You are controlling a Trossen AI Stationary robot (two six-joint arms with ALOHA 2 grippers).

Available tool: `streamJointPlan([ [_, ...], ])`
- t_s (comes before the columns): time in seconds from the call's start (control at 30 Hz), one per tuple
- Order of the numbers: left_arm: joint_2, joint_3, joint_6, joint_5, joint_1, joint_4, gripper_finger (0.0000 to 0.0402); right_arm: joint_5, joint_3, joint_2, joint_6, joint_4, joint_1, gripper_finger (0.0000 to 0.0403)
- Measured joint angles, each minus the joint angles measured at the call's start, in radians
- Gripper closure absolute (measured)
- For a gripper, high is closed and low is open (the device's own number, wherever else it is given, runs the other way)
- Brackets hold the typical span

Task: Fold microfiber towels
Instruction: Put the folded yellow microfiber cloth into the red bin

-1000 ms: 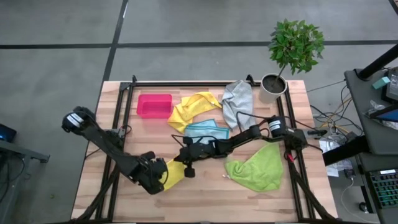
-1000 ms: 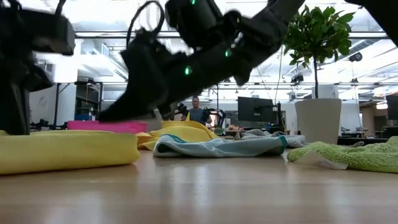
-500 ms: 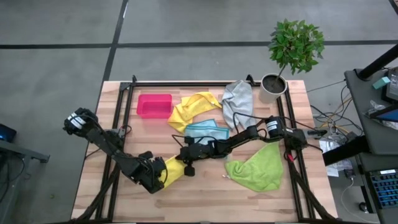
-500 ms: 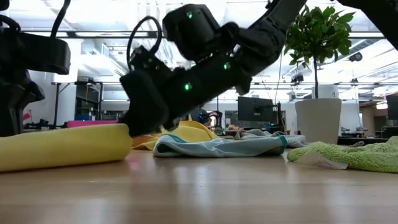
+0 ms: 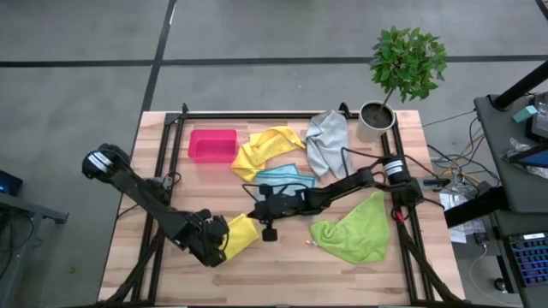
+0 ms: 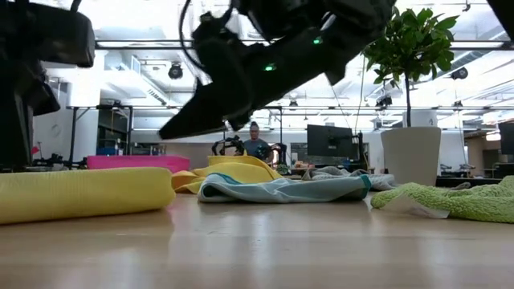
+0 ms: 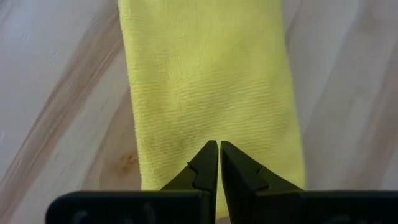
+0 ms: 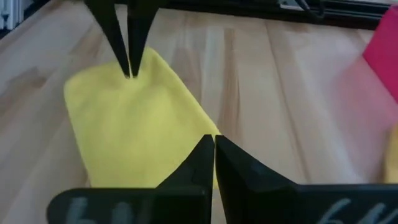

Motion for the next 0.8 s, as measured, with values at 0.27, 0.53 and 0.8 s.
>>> streamJointPlan([
  [0.27,-0.107,0.000,-0.021,0.009,0.034,-0.001,0.0391,0.001,-0.225,-0.222,-0.066,0.053,0.001,0.0394],
  [0.53,-0.241,-0.003,-0.025,0.058,0.129,-0.003,0.0292,0.011,-0.416,-0.419,-0.060,0.085,-0.024,0.0394],
  [0.8,-0.242,-0.040,-0.021,0.085,0.255,0.000,0.0164,0.011,-0.534,-0.469,-0.042,0.199,-0.040,0.0394],
])
